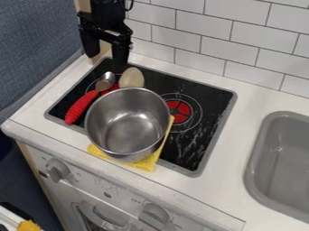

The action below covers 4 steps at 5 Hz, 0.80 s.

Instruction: Moved the silver pan to the top right corner of the stove

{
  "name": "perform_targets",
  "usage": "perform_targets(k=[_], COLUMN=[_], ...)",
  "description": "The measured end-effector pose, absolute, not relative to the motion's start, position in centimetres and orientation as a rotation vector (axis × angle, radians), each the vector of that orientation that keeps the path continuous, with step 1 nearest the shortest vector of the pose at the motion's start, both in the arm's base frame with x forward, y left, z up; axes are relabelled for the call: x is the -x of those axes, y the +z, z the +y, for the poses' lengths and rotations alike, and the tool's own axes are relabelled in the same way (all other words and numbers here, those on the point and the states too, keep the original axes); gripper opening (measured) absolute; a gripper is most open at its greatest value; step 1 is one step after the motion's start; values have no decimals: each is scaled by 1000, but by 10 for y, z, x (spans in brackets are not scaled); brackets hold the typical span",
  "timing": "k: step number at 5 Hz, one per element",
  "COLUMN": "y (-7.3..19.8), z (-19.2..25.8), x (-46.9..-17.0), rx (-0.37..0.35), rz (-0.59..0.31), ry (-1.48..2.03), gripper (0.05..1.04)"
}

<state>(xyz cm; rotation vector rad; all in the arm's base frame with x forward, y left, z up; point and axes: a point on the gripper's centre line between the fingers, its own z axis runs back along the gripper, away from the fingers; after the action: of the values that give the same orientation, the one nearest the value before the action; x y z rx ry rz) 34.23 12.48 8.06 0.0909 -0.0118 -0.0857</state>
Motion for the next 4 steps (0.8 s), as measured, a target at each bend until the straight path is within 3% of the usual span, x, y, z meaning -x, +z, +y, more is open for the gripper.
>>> perform_targets(k=[2,3,4], y=[62,88,95], z=[115,107,100], x=[-328,-312,-294], rx=[-40,-43,-51], rz=[35,-34,-56], ry=[-105,-131,-155], gripper=[1005,1005,1005])
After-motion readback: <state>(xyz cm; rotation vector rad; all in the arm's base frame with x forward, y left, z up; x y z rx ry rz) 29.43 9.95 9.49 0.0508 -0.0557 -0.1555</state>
